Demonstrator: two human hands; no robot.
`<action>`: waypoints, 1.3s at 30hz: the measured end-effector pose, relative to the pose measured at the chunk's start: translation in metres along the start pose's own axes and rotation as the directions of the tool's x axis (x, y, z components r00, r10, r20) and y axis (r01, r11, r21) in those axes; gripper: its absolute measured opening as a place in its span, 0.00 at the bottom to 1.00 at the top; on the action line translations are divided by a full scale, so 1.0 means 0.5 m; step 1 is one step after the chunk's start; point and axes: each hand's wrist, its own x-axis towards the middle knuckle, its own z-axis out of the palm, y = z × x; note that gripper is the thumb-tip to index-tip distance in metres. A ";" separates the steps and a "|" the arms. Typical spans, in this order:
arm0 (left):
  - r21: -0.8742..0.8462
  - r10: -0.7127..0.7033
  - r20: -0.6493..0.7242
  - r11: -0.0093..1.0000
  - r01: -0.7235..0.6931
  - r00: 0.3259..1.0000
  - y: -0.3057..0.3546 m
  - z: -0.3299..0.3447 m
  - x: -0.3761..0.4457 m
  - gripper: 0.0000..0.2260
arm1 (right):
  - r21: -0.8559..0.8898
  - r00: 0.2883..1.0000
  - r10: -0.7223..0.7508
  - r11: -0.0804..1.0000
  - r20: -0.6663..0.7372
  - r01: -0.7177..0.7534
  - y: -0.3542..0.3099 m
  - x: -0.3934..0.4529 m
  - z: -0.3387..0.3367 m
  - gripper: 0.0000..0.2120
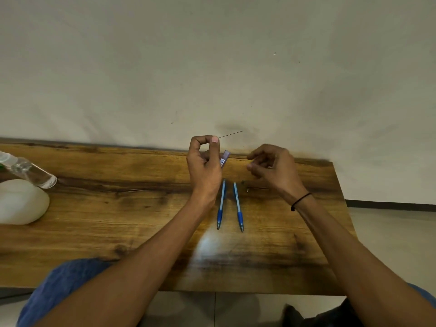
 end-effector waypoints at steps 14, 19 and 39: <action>0.188 0.149 0.060 0.969 -0.158 0.987 -0.017 0.004 -0.009 0.07 | 0.267 0.954 -0.299 0.920 -0.001 0.288 -0.079 -0.023 -0.017 0.09; 0.212 0.185 0.067 0.958 -0.195 0.980 -0.018 0.002 -0.013 0.07 | 0.244 0.950 -0.310 0.924 0.035 0.293 -0.079 -0.024 -0.013 0.09; 0.333 0.350 0.090 0.872 -0.359 0.932 -0.008 0.004 -0.034 0.05 | 0.440 0.968 -0.065 0.897 0.244 -0.050 -0.075 -0.020 -0.041 0.06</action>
